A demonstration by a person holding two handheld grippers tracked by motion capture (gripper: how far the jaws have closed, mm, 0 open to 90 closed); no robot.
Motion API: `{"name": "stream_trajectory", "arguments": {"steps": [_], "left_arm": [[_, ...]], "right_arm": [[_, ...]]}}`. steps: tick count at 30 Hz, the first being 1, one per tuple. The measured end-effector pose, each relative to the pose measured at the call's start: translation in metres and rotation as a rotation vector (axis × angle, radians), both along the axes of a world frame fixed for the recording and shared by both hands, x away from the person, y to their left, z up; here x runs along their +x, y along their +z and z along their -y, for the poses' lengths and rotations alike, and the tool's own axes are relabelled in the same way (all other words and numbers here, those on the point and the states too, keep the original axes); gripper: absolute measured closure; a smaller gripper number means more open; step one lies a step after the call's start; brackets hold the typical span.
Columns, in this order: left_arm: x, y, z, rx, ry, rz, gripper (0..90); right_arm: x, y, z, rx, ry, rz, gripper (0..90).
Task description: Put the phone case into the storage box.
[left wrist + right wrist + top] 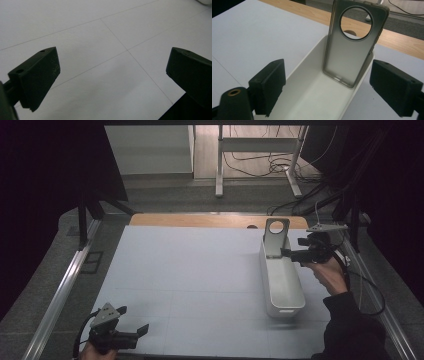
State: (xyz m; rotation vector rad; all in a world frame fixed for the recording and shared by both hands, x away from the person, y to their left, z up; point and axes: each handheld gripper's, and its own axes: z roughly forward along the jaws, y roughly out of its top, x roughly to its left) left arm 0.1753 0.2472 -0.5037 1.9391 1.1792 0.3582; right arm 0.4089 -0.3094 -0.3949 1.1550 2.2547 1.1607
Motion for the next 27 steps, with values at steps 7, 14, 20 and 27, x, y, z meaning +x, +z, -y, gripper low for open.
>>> {"name": "stream_trajectory", "arguments": {"steps": [7,14,20,27], "left_arm": [[0.000,0.000,0.000,0.002,-0.001,0.000,0.2],[0.000,0.000,0.000,0.002,-0.003,0.001,0.2],[0.000,0.000,0.000,0.002,-0.004,0.002,0.1],[-0.001,0.000,0.000,0.006,-0.003,0.006,0.0]], "right_arm": [[-0.016,-0.003,-0.006,-0.005,0.004,-0.016,5.3],[-0.029,-0.006,-0.009,-0.014,0.006,-0.016,2.2],[-0.039,-0.008,-0.010,0.003,0.009,-0.031,1.3],[-0.050,-0.014,-0.012,-0.003,0.015,-0.035,0.0]]}}
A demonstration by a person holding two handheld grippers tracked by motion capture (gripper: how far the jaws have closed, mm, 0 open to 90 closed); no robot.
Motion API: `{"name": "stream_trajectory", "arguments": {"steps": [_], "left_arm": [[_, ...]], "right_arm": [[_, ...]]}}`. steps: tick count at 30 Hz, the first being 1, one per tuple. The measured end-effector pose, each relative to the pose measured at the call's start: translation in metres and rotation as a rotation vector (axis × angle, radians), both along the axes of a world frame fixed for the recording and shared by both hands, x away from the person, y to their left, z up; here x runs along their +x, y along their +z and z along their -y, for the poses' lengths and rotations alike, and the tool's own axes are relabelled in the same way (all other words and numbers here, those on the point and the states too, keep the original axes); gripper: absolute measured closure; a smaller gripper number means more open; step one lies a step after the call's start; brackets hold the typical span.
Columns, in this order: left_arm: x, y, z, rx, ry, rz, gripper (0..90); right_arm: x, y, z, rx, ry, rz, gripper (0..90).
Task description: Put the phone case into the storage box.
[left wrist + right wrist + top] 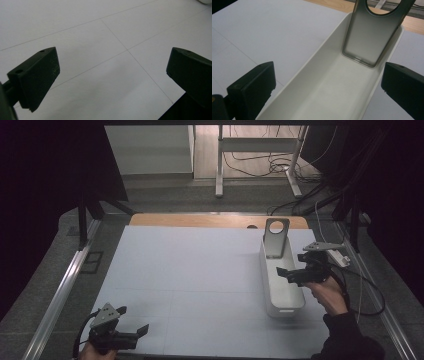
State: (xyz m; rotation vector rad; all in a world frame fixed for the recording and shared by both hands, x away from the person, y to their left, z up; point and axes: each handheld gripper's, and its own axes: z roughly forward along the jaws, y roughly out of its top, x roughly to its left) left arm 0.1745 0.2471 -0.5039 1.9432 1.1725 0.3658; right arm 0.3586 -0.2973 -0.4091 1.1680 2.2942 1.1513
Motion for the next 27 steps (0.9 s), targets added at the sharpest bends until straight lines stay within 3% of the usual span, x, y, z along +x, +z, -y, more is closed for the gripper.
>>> {"name": "stream_trajectory", "arguments": {"steps": [12,27], "left_arm": [[0.000,0.000,0.000,0.000,0.000,0.001,0.0],[0.000,0.000,0.000,0.001,-0.001,0.002,0.0]], "right_arm": [[-0.019,-0.008,-0.003,-0.023,0.007,-0.008,0.0],[-0.048,-0.012,-0.001,-0.050,0.021,0.025,0.0]]}}
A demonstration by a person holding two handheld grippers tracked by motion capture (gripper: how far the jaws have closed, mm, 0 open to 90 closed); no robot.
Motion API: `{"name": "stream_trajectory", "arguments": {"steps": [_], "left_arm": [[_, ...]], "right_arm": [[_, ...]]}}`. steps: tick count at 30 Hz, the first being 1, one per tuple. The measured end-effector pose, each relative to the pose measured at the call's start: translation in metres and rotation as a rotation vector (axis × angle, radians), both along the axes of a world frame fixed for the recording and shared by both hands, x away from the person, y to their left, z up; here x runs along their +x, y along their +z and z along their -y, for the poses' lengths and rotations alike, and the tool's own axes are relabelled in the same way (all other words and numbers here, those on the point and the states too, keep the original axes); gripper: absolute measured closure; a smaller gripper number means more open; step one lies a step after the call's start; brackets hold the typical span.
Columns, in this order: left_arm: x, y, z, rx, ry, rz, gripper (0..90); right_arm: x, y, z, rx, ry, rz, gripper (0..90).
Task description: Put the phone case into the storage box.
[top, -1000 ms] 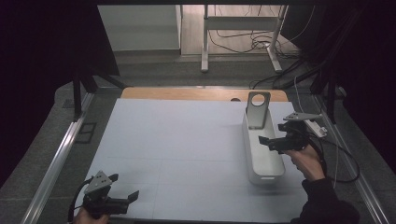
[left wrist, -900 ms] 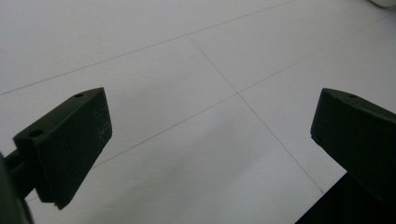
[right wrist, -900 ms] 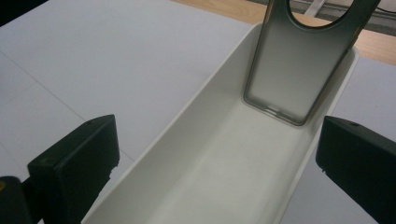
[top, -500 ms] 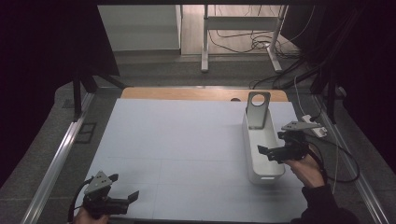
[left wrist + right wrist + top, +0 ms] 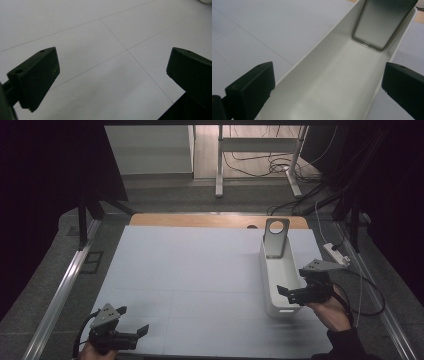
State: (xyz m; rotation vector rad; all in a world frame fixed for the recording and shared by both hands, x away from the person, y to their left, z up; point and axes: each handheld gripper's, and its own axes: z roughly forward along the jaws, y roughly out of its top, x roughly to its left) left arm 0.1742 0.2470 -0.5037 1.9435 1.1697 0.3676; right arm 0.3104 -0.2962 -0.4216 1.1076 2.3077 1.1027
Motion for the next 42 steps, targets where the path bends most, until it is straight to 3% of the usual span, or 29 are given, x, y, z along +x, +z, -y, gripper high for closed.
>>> {"name": "stream_trajectory", "arguments": {"steps": [26,42], "left_arm": [[0.000,0.000,0.000,0.001,0.005,-0.005,0.0],[0.000,0.000,0.000,-0.002,0.009,-0.005,0.0]], "right_arm": [[-0.050,-0.013,0.021,0.011,-0.060,0.007,0.0],[-0.076,-0.029,0.034,0.006,-0.086,-0.025,0.0]]}}
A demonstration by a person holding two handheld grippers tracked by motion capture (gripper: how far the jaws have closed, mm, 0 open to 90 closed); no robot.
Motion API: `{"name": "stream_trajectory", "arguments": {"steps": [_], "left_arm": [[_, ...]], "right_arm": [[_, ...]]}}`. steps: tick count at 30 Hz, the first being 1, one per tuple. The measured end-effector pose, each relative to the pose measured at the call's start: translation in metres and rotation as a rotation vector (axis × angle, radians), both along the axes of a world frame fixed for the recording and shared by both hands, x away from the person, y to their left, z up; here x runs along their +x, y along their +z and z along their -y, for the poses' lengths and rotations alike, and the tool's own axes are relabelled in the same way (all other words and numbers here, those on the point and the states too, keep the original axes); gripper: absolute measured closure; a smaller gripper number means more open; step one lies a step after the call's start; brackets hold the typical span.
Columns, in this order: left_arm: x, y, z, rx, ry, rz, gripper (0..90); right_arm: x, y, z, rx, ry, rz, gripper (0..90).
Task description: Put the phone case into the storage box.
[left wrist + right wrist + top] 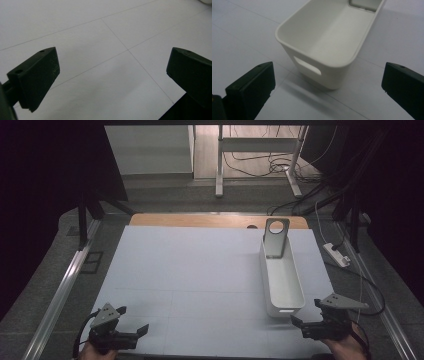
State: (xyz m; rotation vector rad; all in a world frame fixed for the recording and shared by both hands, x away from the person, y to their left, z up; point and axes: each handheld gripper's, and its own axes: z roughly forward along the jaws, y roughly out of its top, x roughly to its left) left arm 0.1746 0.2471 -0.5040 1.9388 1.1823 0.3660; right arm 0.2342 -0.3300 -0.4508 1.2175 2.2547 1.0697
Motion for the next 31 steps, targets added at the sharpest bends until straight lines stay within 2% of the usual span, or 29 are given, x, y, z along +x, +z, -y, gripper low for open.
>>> {"name": "stream_trajectory", "arguments": {"steps": [19,22,31], "left_arm": [[0.000,0.000,0.000,0.005,0.003,0.001,0.0],[0.000,0.000,0.000,0.004,0.006,0.002,0.0],[0.000,0.000,0.000,0.001,0.009,0.001,0.0]], "right_arm": [[-0.014,-0.016,0.006,-0.041,-0.028,-0.048,0.0],[-0.014,-0.015,0.005,-0.044,-0.033,-0.041,0.0],[-0.012,-0.018,0.004,-0.069,-0.043,-0.061,0.0]]}}
